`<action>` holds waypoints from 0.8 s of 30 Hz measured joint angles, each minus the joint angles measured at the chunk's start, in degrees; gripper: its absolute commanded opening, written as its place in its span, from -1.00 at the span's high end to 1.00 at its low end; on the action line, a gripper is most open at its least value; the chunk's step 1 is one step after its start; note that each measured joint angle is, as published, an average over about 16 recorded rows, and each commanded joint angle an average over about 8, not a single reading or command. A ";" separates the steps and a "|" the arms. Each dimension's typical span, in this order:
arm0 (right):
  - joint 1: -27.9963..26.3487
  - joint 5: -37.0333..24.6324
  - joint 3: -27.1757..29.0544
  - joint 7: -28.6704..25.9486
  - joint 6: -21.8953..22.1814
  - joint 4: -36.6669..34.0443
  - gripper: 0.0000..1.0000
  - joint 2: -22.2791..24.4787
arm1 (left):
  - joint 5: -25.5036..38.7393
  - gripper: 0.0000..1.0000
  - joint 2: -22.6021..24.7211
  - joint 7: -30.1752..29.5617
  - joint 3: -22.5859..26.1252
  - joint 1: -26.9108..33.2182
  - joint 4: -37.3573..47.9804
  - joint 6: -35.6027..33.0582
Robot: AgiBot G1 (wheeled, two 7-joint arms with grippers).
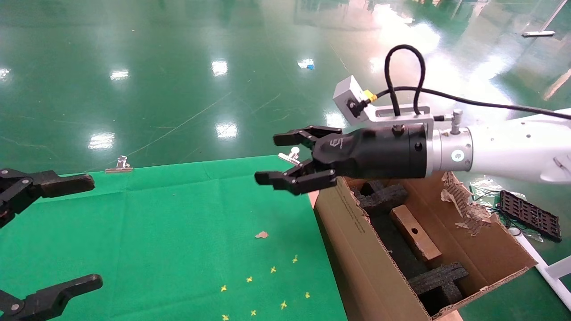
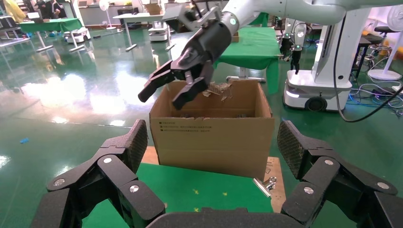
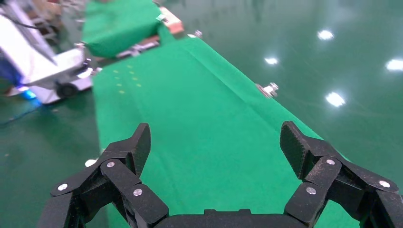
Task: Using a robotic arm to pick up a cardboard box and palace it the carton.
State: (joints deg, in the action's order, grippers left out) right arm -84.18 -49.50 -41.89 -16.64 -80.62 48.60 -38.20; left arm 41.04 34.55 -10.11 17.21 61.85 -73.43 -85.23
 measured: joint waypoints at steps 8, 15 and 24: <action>7.71 2.61 8.82 2.01 -1.73 8.51 -1.00 1.08 | -0.02 -1.00 -0.01 0.01 0.02 0.01 0.00 0.01; 14.53 4.91 16.62 3.78 -3.26 16.04 -1.00 2.04 | -0.03 -1.00 -0.02 0.02 0.04 0.01 0.00 0.02; 21.72 7.38 24.84 5.60 -4.88 23.97 -1.00 3.04 | -0.05 -1.00 -0.03 0.03 0.06 0.01 0.01 0.03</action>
State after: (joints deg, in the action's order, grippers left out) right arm -62.46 -42.13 -17.04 -11.04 -85.50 72.57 -35.15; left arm 40.99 34.52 -10.08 17.28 61.86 -73.42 -85.19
